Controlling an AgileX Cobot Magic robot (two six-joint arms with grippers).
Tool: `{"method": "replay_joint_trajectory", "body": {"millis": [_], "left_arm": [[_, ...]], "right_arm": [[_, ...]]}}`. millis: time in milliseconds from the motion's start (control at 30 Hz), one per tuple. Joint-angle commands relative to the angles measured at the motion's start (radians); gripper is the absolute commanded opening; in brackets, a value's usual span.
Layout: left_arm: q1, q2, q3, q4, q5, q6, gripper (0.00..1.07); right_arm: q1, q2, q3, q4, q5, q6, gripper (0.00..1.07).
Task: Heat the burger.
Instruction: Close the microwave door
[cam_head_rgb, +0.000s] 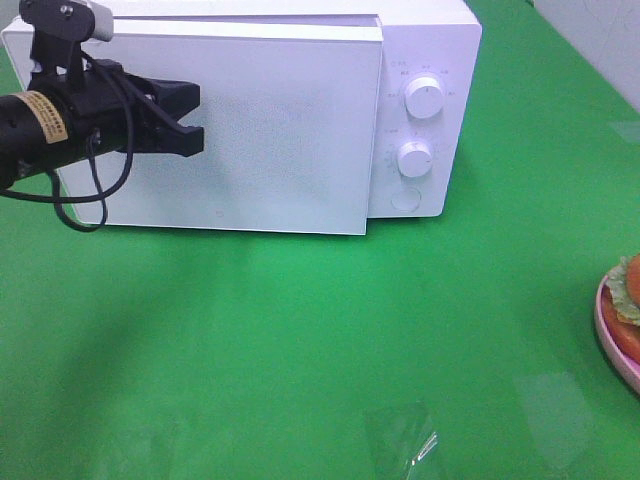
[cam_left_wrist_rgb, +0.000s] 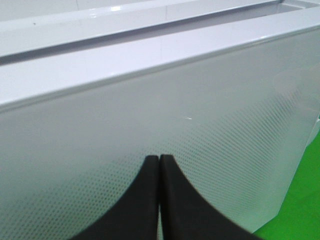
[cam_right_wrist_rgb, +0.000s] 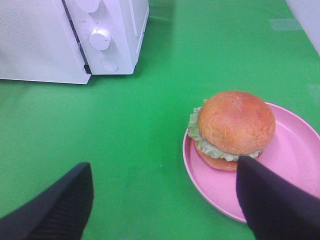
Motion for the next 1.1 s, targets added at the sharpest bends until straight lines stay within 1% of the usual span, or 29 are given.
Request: {"method": "replay_joint_trajectory", "body": {"millis": [33, 67, 100, 133, 233, 300, 400, 433, 467, 500, 600, 633, 667, 700, 733, 767, 800, 900, 1000, 1033, 1067, 1100], "left_arm": [[-0.023, 0.014, -0.035, -0.019, 0.017, -0.003, 0.00], [-0.041, 0.032, -0.065, -0.030, 0.033, -0.002, 0.00], [-0.041, 0.032, -0.065, -0.030, 0.033, -0.002, 0.00], [-0.059, 0.049, -0.091, -0.044, 0.036, 0.001, 0.00], [-0.065, 0.058, -0.101, -0.048, 0.035, 0.001, 0.00], [-0.097, 0.095, -0.145, -0.082, 0.042, 0.001, 0.00], [-0.113, 0.114, -0.166, -0.100, 0.055, 0.002, 0.00], [-0.127, 0.130, -0.194, -0.113, 0.079, 0.007, 0.00], [-0.127, 0.130, -0.194, -0.113, 0.079, 0.007, 0.00], [-0.141, 0.147, -0.220, -0.115, 0.092, 0.019, 0.00], [-0.144, 0.156, -0.231, -0.115, 0.092, 0.026, 0.00], [-0.150, 0.174, -0.260, -0.127, 0.100, 0.032, 0.00], [-0.150, 0.187, -0.289, -0.160, 0.122, 0.038, 0.00], [-0.150, 0.187, -0.289, -0.160, 0.122, 0.038, 0.00], [-0.150, 0.195, -0.307, -0.208, 0.141, 0.039, 0.00], [-0.150, 0.195, -0.307, -0.208, 0.141, 0.039, 0.00], [-0.150, 0.198, -0.312, -0.230, 0.134, 0.047, 0.00], [-0.154, 0.198, -0.311, -0.228, 0.141, 0.055, 0.00], [-0.155, 0.193, -0.310, -0.219, 0.161, 0.049, 0.00], [-0.167, 0.178, -0.310, -0.213, 0.209, 0.031, 0.00], [-0.167, 0.178, -0.310, -0.213, 0.209, 0.031, 0.00], [-0.181, 0.156, -0.307, -0.212, 0.268, 0.028, 0.00]], "right_arm": [[-0.002, -0.023, 0.001, -0.008, -0.015, 0.001, 0.76], [-0.002, -0.023, 0.001, -0.008, -0.015, 0.001, 0.76], [-0.002, -0.023, 0.001, -0.008, -0.015, 0.001, 0.76], [-0.002, -0.023, 0.001, -0.008, -0.015, 0.001, 0.76], [-0.002, -0.023, 0.001, -0.008, -0.015, 0.001, 0.76], [-0.002, -0.023, 0.001, -0.008, -0.015, 0.001, 0.76], [-0.002, -0.023, 0.001, -0.008, -0.015, 0.001, 0.76], [-0.002, -0.023, 0.001, -0.008, -0.015, 0.001, 0.76], [-0.002, -0.023, 0.001, -0.008, -0.015, 0.001, 0.76], [-0.002, -0.023, 0.001, -0.008, -0.015, 0.001, 0.76], [-0.002, -0.023, 0.001, -0.008, -0.015, 0.001, 0.76], [-0.002, -0.023, 0.001, -0.008, -0.015, 0.001, 0.76], [-0.002, -0.023, 0.001, -0.008, -0.015, 0.001, 0.76], [-0.002, -0.023, 0.001, -0.008, -0.015, 0.001, 0.76], [-0.002, -0.023, 0.001, -0.008, -0.015, 0.001, 0.76], [-0.002, -0.023, 0.001, -0.008, -0.015, 0.001, 0.76], [-0.002, -0.023, 0.001, -0.008, -0.015, 0.001, 0.76], [-0.002, -0.023, 0.001, -0.008, -0.015, 0.001, 0.76], [-0.002, -0.023, 0.001, -0.008, -0.015, 0.001, 0.76], [-0.002, -0.023, 0.001, -0.008, -0.015, 0.001, 0.76], [-0.002, -0.023, 0.001, -0.008, -0.015, 0.001, 0.76], [-0.002, -0.023, 0.001, -0.008, -0.015, 0.001, 0.76]]}}
